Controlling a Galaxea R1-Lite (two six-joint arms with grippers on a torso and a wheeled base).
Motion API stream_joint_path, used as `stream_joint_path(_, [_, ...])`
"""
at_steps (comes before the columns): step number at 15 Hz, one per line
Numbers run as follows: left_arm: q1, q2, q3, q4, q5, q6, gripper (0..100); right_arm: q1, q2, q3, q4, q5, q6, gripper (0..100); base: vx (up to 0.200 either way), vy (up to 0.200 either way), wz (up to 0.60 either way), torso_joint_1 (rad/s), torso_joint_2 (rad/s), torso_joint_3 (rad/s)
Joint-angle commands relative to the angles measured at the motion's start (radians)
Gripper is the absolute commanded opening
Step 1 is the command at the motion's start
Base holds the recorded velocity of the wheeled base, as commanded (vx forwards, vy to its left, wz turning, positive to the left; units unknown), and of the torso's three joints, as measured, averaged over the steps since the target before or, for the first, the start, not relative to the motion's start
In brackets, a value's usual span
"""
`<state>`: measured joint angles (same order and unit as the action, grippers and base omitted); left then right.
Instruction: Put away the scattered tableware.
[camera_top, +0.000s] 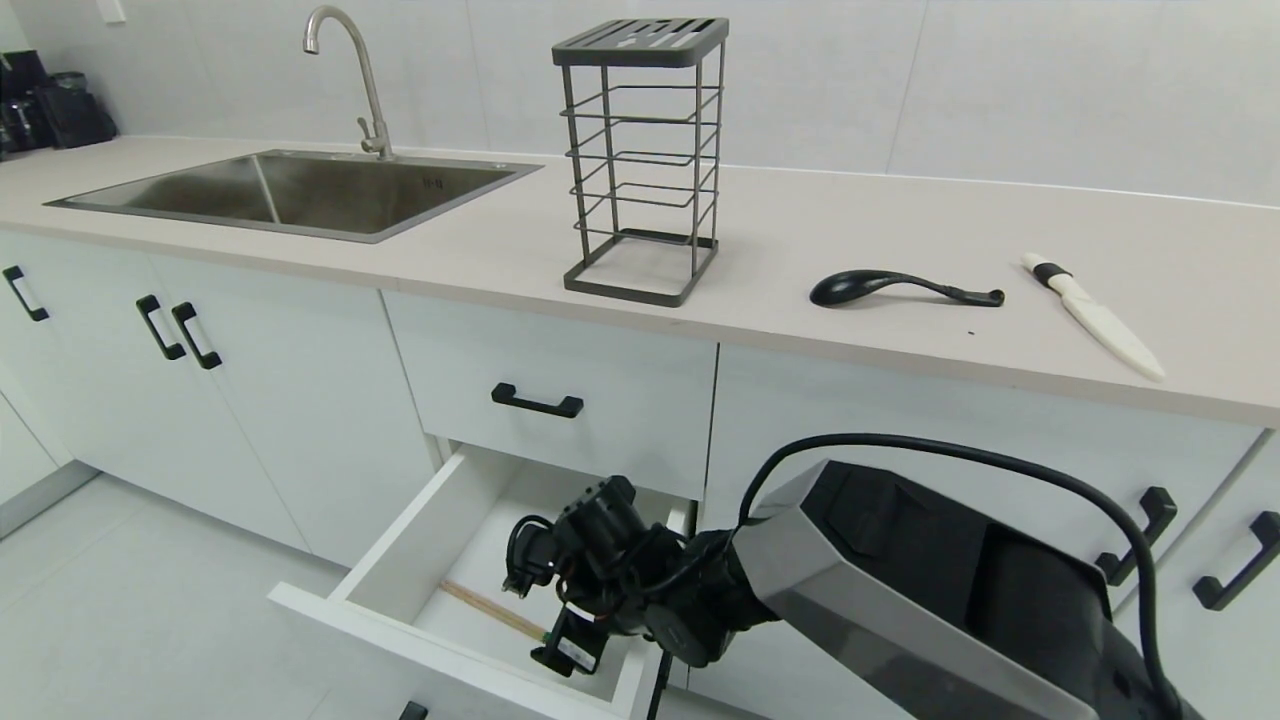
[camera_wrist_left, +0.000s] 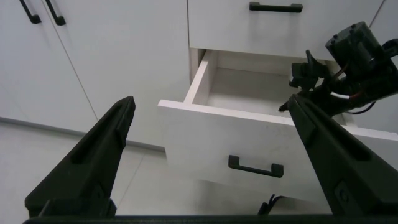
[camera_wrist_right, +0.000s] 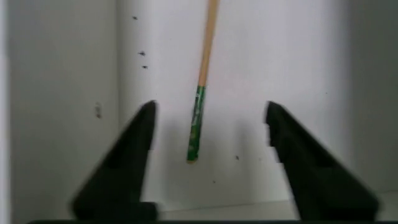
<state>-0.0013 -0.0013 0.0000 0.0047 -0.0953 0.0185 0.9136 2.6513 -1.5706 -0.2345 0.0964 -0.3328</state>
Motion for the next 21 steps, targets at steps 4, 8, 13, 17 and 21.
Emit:
stream_joint_path(4, [0.001,0.001,0.000,0.000,0.000,0.000,100,0.011,-0.155,-0.006,-0.028,-0.015,-0.006,100,0.000,0.000,0.00,0.000,0.00,0.000])
stream_joint_path(8, [0.000,0.001,0.000,0.000,0.000,0.000,100,0.042,-0.332,0.175,-0.055,-0.017,-0.015,100,0.000,0.000,0.00,0.000,0.00,0.000])
stream_joint_path(13, [0.001,0.001,0.000,0.000,0.000,0.000,100,0.065,-0.493,0.417,-0.060,-0.070,0.058,100,0.000,0.000,0.00,0.000,0.00,0.000])
stream_joint_path(17, [0.000,0.001,0.000,0.000,0.000,0.000,100,0.068,-0.493,0.393,-0.060,-0.069,0.051,100,0.000,0.000,0.00,0.023,-0.01,-0.007])
stream_joint_path(21, [0.001,0.001,0.000,0.000,0.000,0.000,100,0.074,-0.482,0.366,-0.057,-0.067,0.051,100,0.000,0.000,0.00,0.209,-0.36,-0.151])
